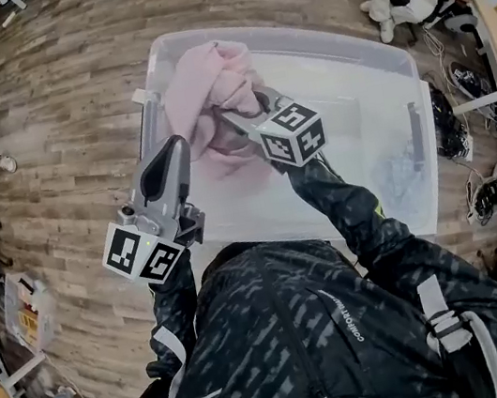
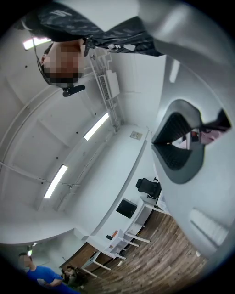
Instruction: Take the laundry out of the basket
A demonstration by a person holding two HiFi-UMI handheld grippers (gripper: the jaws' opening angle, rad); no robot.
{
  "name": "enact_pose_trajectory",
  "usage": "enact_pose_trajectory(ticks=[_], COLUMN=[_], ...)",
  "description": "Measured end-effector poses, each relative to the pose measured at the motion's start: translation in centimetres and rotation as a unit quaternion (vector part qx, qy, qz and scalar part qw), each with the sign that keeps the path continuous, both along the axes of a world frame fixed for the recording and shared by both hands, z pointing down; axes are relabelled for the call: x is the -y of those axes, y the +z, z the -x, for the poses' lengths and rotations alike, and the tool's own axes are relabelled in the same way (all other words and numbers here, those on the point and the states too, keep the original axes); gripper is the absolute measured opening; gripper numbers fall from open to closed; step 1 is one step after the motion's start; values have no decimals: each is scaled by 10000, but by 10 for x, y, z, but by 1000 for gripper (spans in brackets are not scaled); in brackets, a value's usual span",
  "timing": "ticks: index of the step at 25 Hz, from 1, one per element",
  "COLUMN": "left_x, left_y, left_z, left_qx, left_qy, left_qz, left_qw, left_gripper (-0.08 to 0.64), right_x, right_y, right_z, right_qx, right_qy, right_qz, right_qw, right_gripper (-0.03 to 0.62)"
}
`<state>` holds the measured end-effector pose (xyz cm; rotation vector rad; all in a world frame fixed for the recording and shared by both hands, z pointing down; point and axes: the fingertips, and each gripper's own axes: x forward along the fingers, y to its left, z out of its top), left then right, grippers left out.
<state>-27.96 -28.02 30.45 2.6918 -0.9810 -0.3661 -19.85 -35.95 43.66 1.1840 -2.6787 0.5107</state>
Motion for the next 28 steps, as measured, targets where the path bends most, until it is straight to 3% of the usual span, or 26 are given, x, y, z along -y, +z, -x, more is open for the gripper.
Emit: enact_pose_trajectory(ticks=[9, 17, 28], left_x=[-8, -18, -53], left_y=[-10, -18, -25], left_z=[10, 21, 9], left_qx=[46, 129, 292], left_qy=[-72, -205, -409], left_qz=[-118, -255, -345], left_qw=[9999, 9994, 9981], left_gripper=[5, 5, 5], right_x=[-15, -35, -82], right_y=[-76, -143, -193], right_z=[-5, -16, -35], right_qx=[502, 901, 1226], right_qy=[147, 247, 163], right_qz=[-715, -1401, -1878], right_qw=[9961, 9857, 9744], right_gripper=[163, 162, 161])
